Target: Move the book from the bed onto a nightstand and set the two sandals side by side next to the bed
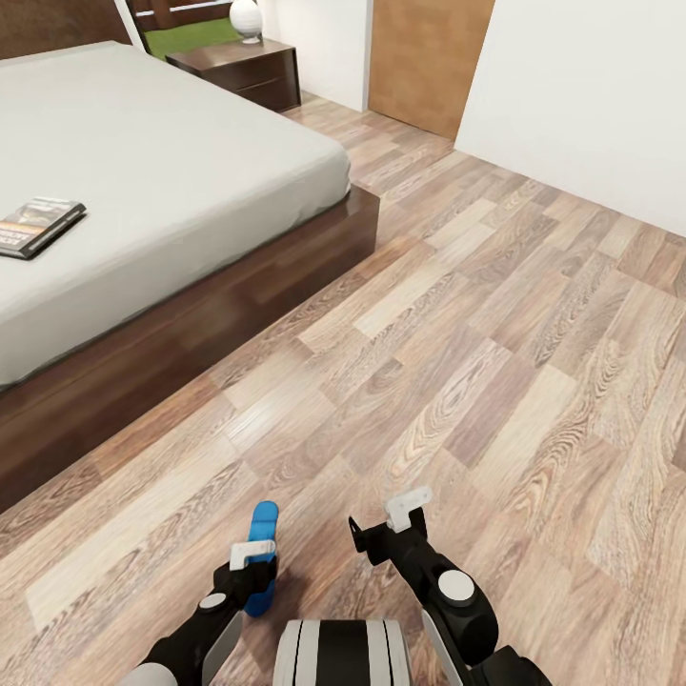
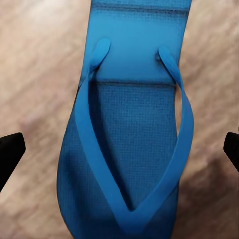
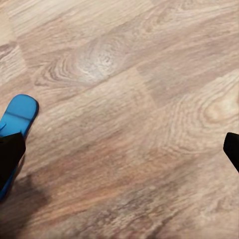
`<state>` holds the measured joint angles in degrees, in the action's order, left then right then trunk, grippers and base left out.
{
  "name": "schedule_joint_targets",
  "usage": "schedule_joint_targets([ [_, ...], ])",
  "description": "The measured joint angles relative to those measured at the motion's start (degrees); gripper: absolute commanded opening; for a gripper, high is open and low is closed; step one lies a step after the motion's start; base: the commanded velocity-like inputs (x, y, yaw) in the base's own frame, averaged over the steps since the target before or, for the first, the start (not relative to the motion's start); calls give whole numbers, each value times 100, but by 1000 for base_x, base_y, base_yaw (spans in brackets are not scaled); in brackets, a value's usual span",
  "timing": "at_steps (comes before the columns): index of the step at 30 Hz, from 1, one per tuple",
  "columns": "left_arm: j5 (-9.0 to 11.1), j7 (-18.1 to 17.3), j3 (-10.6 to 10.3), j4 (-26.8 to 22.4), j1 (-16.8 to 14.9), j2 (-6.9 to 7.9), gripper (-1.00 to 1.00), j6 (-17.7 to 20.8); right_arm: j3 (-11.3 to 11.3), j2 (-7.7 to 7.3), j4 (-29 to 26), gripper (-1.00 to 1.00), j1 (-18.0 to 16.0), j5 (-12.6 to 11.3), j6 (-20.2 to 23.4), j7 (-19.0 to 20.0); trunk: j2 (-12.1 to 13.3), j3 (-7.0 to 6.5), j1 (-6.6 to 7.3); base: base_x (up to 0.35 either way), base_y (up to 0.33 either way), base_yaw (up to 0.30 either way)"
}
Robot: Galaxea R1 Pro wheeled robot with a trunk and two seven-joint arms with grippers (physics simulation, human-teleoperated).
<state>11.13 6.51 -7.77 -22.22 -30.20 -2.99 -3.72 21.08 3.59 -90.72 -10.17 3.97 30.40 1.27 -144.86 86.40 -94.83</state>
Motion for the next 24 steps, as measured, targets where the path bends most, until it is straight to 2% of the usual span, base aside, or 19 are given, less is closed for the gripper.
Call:
schedule_joint_targets([
  [13, -5, -22, -6, -283, 0, -4, 100, 8, 0, 0, 0, 100, 0, 0, 1, -2, 0, 0, 0, 0, 0, 0],
  [20, -3, -32, -9, -317, -20, 21, 100, 9, 6, 0, 0, 100, 0, 0, 2, -6, -9, 154, -18, 0, 0, 0],
  [24, -3, -34, -10, -321, -29, 27, 100, 9, 7, 0, 0, 100, 0, 0, 2, -6, -9, 155, -18, 0, 0, 0],
])
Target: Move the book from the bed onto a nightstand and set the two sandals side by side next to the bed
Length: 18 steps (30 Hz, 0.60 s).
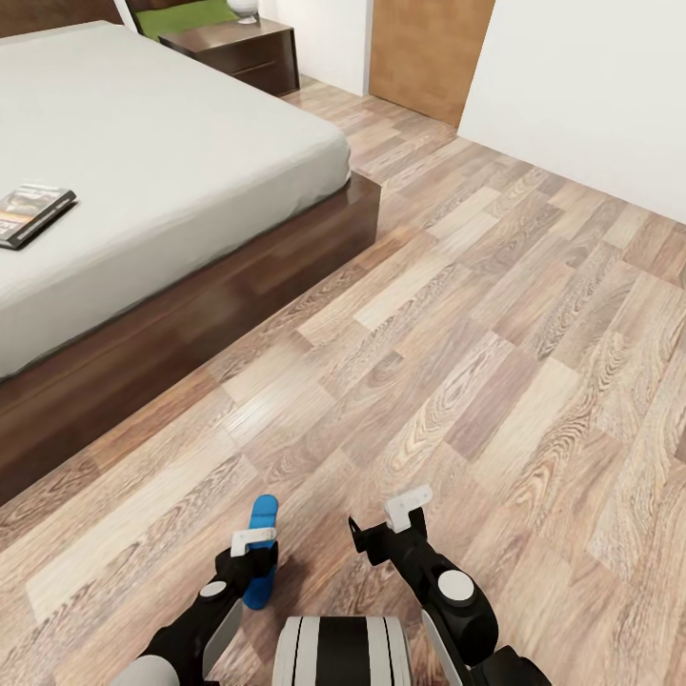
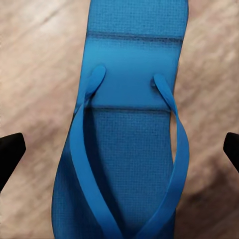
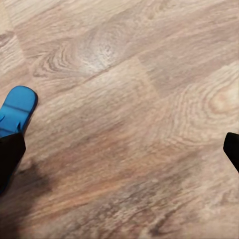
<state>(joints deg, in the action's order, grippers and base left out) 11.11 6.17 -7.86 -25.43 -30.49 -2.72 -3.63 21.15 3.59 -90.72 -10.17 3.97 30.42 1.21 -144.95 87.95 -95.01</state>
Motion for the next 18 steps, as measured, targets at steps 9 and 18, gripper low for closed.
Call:
schedule_joint_targets([
  [9, -3, 3, 0, -7, -6, 10, 100, -7, 1, 0, 0, 100, 0, -6, 0, 0, -9, 154, -18, 0, 0, 0],
  [18, -7, 16, 0, -4, -6, 12, 100, -23, 1, 0, 0, 100, 0, -7, 0, -1, -15, 244, -28, 0, 0, 0],
])
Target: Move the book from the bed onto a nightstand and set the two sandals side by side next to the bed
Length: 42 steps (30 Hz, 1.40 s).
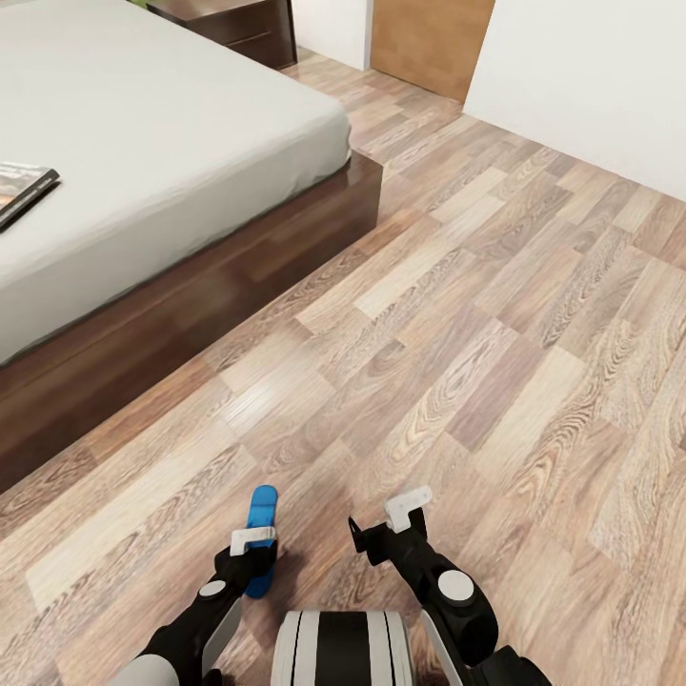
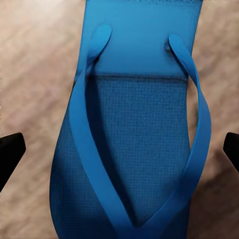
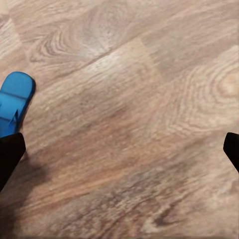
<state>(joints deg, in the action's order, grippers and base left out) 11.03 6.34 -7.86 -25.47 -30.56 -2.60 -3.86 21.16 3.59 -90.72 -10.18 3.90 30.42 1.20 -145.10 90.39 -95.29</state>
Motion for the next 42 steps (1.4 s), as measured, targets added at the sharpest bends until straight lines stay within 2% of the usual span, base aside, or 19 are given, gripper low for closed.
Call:
schedule_joint_targets([
  [3, 1, 9, 0, 0, 0, 0, 100, -6, 0, 0, 0, 100, 0, 0, 0, 0, 0, 0, 0, 0, 0, 0],
  [9, 0, 19, 0, 3, 0, 0, 100, -11, 0, 0, 0, 100, 0, 6, 0, 5, -8, 132, -16, 0, 0, 0],
  [33, 6, 22, 0, -145, 0, -38, 100, -5, 0, 0, 2, 100, 0, 1, 0, 5, -8, 133, -15, 0, 0, 0],
  [37, 2, 19, 0, -154, 0, -36, 100, -4, 0, 0, 1, 100, 0, 0, 0, 2, -13, 221, -26, 0, 0, 0],
  [42, 4, 17, 0, -160, 0, -34, 100, -3, 0, 0, 3, 100, 0, 0, 0, 3, -13, 222, -26, 0, 0, 0],
])
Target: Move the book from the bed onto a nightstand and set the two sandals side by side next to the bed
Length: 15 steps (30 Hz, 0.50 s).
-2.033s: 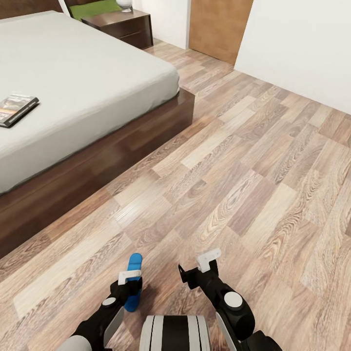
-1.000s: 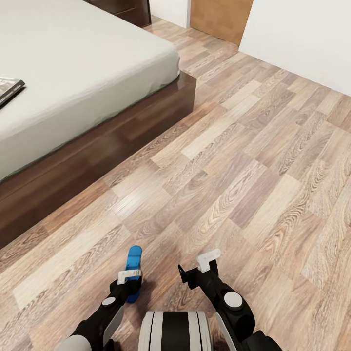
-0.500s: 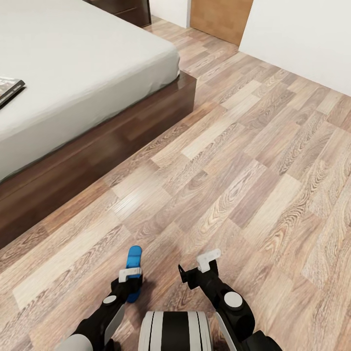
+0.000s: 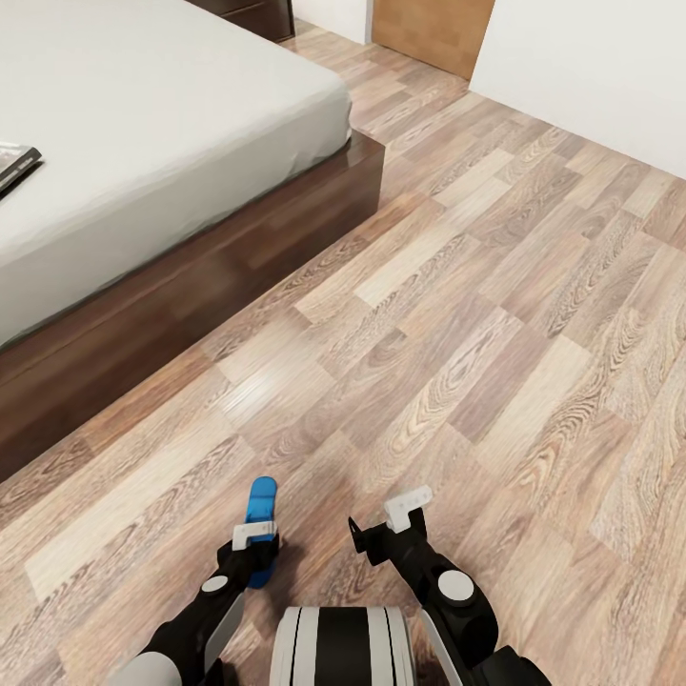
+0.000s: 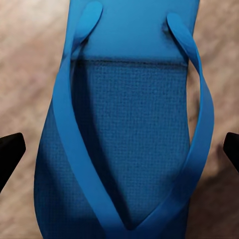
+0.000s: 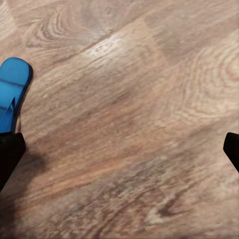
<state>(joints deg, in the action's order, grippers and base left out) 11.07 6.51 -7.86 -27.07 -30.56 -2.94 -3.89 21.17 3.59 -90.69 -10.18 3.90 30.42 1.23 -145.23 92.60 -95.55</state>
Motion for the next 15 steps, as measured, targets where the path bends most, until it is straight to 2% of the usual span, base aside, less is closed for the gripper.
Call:
schedule_joint_targets([
  [12, 1, -1, 0, -3, 0, 25, 100, 0, 5, 7, 5, 100, 0, 0, 0, -2, 0, 0, 0, 0, 0, 0],
  [15, 2, -1, 0, -3, 0, 28, 100, 0, 6, 7, 5, 100, 0, 0, 0, -3, -4, 66, -8, 0, 0, 0],
])
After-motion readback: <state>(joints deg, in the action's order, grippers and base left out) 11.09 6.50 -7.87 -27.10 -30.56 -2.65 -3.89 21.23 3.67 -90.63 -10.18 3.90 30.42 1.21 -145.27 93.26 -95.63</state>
